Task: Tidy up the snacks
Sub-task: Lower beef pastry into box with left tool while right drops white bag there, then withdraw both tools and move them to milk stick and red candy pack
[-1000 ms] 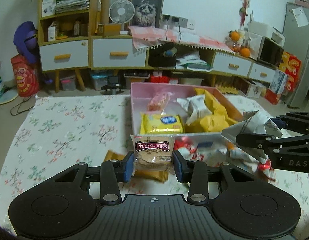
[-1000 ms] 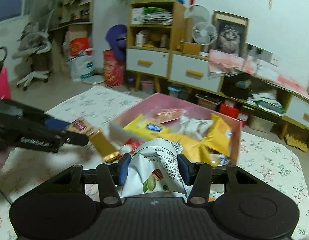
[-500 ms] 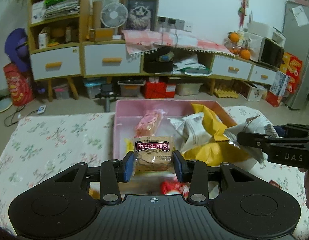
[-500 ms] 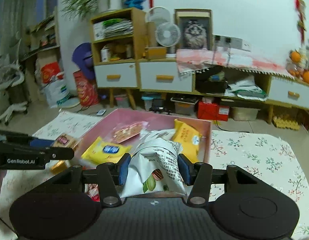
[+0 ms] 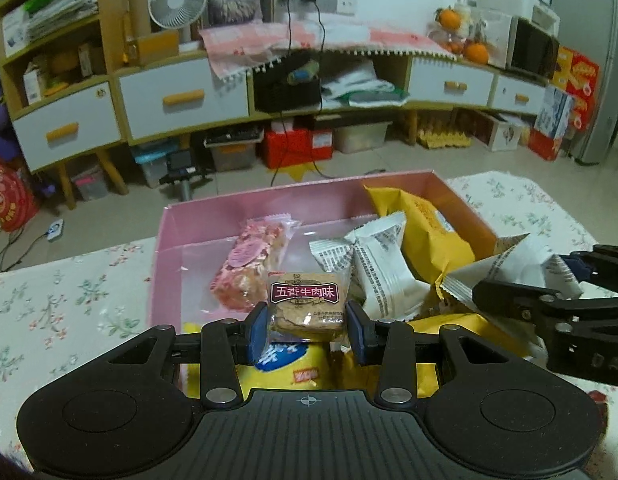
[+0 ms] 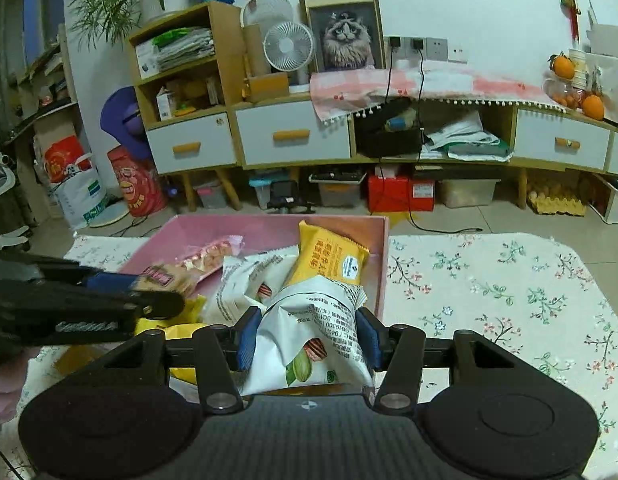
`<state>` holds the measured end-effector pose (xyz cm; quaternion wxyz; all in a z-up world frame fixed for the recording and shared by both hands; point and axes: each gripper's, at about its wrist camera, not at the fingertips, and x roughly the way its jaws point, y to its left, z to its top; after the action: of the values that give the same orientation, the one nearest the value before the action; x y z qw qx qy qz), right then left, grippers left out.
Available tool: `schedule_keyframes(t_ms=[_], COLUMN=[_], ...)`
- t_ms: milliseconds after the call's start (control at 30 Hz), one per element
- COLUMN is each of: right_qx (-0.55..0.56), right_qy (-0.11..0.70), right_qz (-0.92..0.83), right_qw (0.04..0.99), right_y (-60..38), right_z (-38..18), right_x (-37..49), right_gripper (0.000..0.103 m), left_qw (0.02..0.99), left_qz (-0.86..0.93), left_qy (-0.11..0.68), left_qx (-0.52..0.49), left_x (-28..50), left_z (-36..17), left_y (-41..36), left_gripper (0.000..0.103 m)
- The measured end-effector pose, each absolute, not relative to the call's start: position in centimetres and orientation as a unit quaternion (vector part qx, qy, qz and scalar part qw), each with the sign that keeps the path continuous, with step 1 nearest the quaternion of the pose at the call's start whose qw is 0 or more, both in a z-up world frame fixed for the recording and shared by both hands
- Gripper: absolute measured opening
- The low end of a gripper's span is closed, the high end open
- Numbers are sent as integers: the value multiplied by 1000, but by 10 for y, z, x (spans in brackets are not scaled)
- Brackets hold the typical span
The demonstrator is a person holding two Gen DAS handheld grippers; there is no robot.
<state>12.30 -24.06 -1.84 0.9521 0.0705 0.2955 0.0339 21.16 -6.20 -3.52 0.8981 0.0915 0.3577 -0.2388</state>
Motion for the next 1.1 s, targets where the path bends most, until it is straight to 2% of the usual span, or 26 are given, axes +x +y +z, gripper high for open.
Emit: schedule_keyframes(t_ms=[300, 400, 500, 567, 733, 833, 1100], right_qx=[93, 89, 86, 90, 97, 93, 91], right_qy=[308, 309, 308, 308, 301, 297, 287], right_qz=[54, 61, 54, 48, 48, 46, 49], right_qw=[945, 945, 946, 946, 947, 949, 952], right_y=[-238, -234, -233, -235, -241, -242, -245], right_z=[-22, -21, -20, -19, -14, -8, 9], right_x=[131, 132, 132, 132, 128, 125, 111], right_gripper=[23, 24, 30, 38, 54, 60, 68], left_qw=[898, 897, 895, 893, 903, 904, 911], left_qz=[-221, -222, -240, -249, -237, -241, -232], left_qy=[360, 368, 371, 372, 357, 350, 340], left_qx=[121, 98, 57, 44, 39, 36, 27], left_x=[222, 227, 229, 228, 218, 209, 180], left_z=[-44, -44, -40, -38, -26, -16, 6], left_y=[-62, -57, -50, -48, -43, -38, -16], left_gripper=[38, 40, 43, 47, 72, 78, 89])
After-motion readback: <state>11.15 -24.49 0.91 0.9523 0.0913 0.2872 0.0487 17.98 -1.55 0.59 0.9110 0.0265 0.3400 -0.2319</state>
